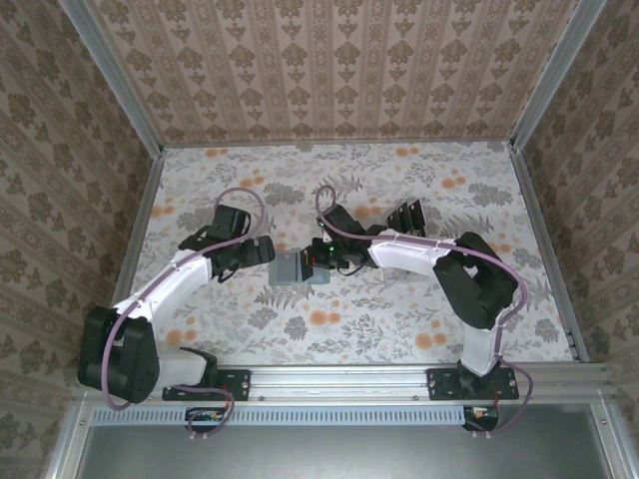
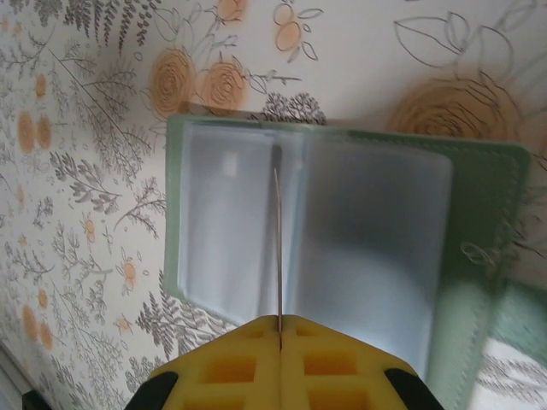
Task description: Put the credit cards into the card holder
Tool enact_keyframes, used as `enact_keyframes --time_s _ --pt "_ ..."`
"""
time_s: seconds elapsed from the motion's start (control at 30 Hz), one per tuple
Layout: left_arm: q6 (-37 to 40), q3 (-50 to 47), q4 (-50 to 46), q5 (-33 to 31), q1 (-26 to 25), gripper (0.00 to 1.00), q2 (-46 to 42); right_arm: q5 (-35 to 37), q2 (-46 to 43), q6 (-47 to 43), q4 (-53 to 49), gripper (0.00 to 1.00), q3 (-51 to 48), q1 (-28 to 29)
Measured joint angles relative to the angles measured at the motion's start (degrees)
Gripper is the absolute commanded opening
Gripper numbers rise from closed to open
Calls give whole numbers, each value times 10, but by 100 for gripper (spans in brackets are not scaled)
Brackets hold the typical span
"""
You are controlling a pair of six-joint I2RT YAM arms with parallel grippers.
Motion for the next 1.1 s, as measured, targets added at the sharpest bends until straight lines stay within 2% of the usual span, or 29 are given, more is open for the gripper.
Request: enact_keyframes --time_s 0.43,0.8,1.1 --pt "32 1 1 -7 -26 100 39 -5 17 -1 9 0 20 -1" --pt "49 24 3 -27 -69 100 83 -6 18 -3 10 0 -13 -30" --pt "56 42 17 -36 -92 100 121 -7 18 -3 26 0 -25 -31"
